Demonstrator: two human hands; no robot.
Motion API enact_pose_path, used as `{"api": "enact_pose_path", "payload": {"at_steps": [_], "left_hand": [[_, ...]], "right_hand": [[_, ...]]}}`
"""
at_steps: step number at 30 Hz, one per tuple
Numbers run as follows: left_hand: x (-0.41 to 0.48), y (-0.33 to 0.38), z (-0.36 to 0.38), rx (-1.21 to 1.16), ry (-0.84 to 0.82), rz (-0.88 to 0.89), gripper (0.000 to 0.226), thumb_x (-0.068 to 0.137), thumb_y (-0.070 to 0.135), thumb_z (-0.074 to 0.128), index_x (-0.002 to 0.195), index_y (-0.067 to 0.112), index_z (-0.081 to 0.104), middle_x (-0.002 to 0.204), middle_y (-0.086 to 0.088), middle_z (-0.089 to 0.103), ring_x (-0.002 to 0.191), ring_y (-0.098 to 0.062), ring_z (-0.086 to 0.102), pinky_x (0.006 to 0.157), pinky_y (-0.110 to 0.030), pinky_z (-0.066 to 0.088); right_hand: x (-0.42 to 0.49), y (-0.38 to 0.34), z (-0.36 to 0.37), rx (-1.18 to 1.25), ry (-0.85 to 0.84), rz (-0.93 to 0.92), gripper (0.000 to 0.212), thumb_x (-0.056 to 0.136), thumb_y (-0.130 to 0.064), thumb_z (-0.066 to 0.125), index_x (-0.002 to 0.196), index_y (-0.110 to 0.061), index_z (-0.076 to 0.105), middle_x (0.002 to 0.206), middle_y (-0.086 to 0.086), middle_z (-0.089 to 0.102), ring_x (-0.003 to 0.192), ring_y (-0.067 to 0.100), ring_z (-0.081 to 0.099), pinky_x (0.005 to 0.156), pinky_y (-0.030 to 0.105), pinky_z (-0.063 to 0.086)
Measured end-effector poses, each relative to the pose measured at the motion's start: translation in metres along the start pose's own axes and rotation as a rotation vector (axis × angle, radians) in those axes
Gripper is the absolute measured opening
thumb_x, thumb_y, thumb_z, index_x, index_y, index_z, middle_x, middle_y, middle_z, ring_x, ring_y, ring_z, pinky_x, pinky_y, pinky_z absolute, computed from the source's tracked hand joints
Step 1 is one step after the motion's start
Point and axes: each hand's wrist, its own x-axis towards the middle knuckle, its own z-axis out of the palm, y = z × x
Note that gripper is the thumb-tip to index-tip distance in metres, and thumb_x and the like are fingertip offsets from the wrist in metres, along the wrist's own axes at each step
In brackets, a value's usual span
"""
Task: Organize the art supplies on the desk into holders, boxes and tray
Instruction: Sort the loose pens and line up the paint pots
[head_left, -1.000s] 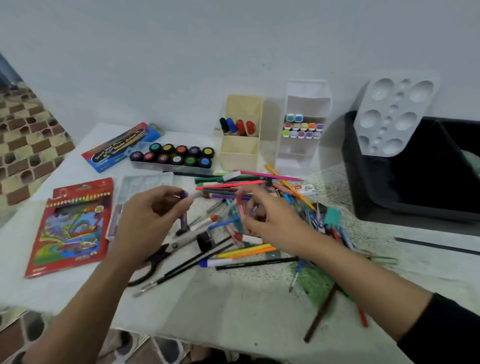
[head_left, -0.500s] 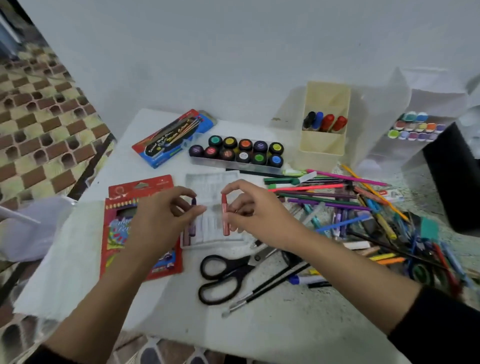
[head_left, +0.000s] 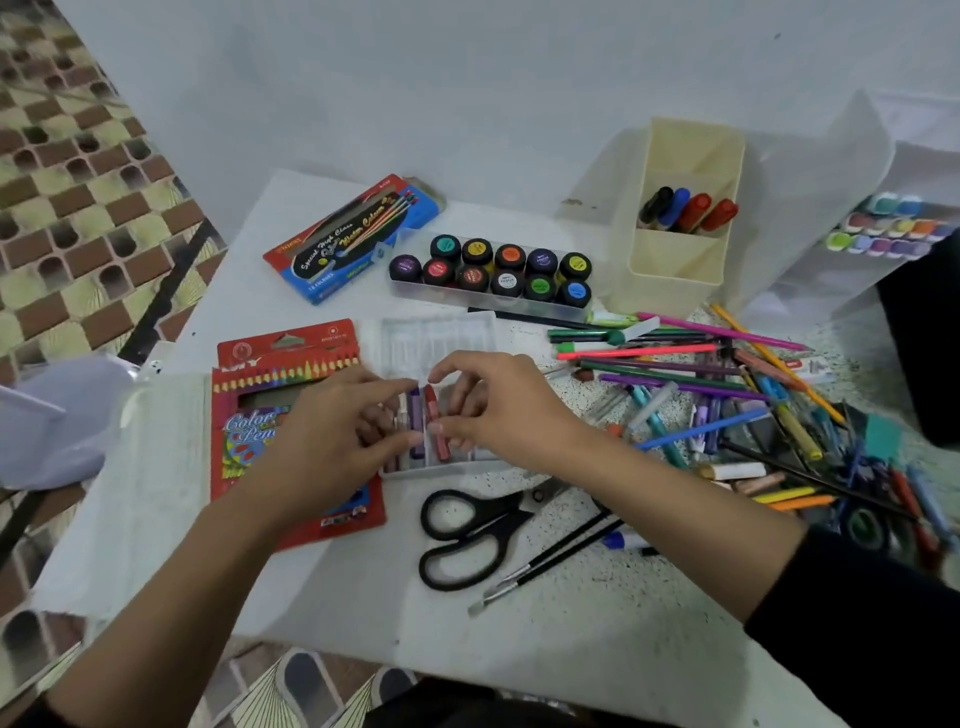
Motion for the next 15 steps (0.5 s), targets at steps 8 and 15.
{"api": "enact_pose_path", "payload": {"at_steps": [8,15], "left_hand": [[0.0032,-0.0077,0.0021,0.097,-0.029,0.087,0.046,0.088,0.037,0.073,0.132,0.024,0.065,0.101,0.010,0.050,0.092,0.007,0.048,0.075,-0.003,0.035],[-0.0015,-0.0068,0.0023,0.086,-0.047,0.088,0.050,0.083,0.033,0.080,0.130,0.021,0.067,0.102,0.007,0.052,0.082,-0.002,0.054,0.075,-0.001,0.038]], "right_hand": [[-0.0015,0.0035,0.0055,-0.052,0.048,-0.016,0.035,0.078,-0.014,0.086,0.110,-0.015,0.072,0.075,0.003,0.068,0.062,0.013,0.069,0.067,0.027,0.058],[-0.0046,0.0045,0.0089,-0.108,0.078,-0.069,0.032,0.080,-0.019,0.084,0.108,-0.015,0.072,0.071,0.004,0.066,0.063,0.014,0.068,0.068,0.030,0.056]]}}
